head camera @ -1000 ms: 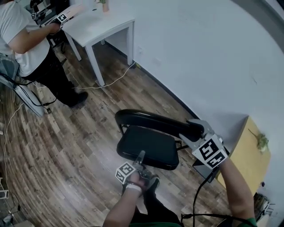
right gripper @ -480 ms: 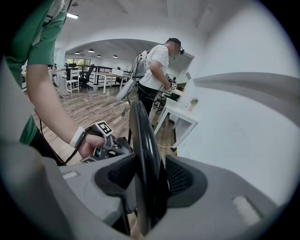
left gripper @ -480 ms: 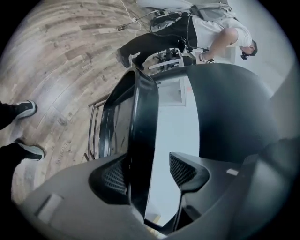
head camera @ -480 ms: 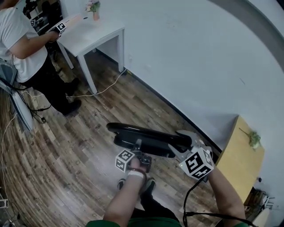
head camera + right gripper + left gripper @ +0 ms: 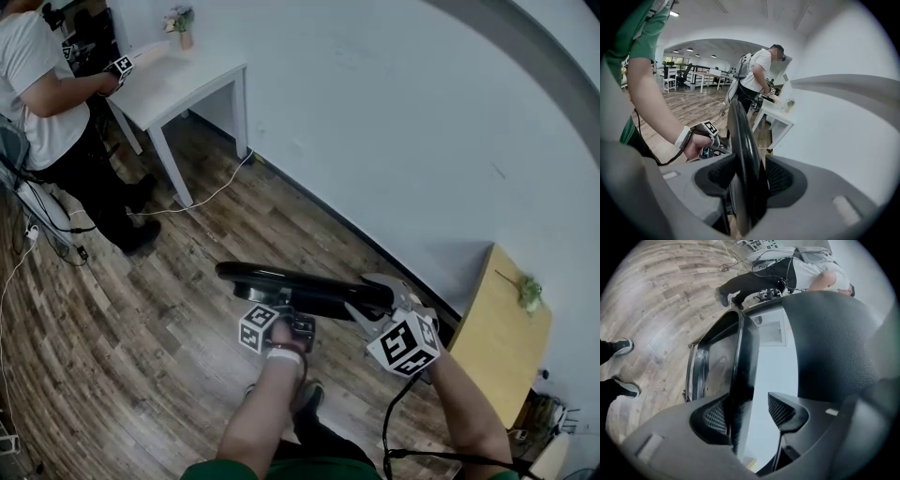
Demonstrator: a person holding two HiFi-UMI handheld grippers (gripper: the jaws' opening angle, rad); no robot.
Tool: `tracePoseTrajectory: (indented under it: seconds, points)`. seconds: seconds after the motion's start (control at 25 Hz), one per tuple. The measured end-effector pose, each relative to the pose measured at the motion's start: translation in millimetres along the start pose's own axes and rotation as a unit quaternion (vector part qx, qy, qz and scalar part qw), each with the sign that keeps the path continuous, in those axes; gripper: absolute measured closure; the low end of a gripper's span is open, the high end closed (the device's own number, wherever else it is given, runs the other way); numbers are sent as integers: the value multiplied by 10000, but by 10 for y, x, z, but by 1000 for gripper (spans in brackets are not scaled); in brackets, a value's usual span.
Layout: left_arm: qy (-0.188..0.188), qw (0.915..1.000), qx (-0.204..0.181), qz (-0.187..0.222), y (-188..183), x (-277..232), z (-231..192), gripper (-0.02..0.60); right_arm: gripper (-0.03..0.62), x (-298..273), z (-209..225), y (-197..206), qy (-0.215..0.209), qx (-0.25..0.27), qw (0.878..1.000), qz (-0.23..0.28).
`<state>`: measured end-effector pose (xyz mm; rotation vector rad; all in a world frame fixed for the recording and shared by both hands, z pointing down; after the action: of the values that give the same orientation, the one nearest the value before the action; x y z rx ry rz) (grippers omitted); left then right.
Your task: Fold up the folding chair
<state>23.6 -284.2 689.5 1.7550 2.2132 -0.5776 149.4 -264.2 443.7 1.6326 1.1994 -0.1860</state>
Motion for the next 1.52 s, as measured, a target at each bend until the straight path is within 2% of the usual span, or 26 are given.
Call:
tracePoseTrajectory:
  seconds: [0.2, 0.4, 0.56, 0.72, 1.0, 1.2, 1.4, 1.52]
  points:
    - [-39, 9997, -250, -37, 23, -75, 93, 302, 393, -36, 95, -3, 78, 24, 9999, 75]
    - [-126, 9991, -411, 49, 2, -206, 192, 300, 386, -124, 247, -1, 363, 210, 9987, 294]
    - [163, 9958, -838, -325, 24, -307, 326, 284, 385, -262, 474, -7, 291, 219, 9987, 353]
    - [376, 9905, -1193, -573, 15, -162, 349, 284, 385, -332, 623, 21, 205, 191, 9990, 347]
    - [958, 9833, -1283, -866, -133, 575, 414, 316, 387, -406, 735, 6, 117, 250, 9990, 341]
    - [1029, 9787, -1508, -936, -305, 1313, 428, 328, 387, -427, 705, 0, -54, 315, 9990, 299]
    - [1095, 9728, -1872, -814, -446, 2049, 555, 337, 387, -373, 677, 17, 2, 414, 9985, 365]
    - [1089, 9723, -1971, -623, -576, 2497, 656, 341, 387, -352, 689, -6, -62, 378, 9981, 485]
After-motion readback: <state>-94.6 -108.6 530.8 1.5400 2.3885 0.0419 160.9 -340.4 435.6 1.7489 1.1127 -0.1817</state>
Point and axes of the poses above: the fingertips, and each gripper's own axes: x backward along the fingers, z to its right, y out of its underside, the point moved 1 cm from there along x, backward along the fingers, and after that the axes turned 4 degrees about y, right-handed, at the moved point
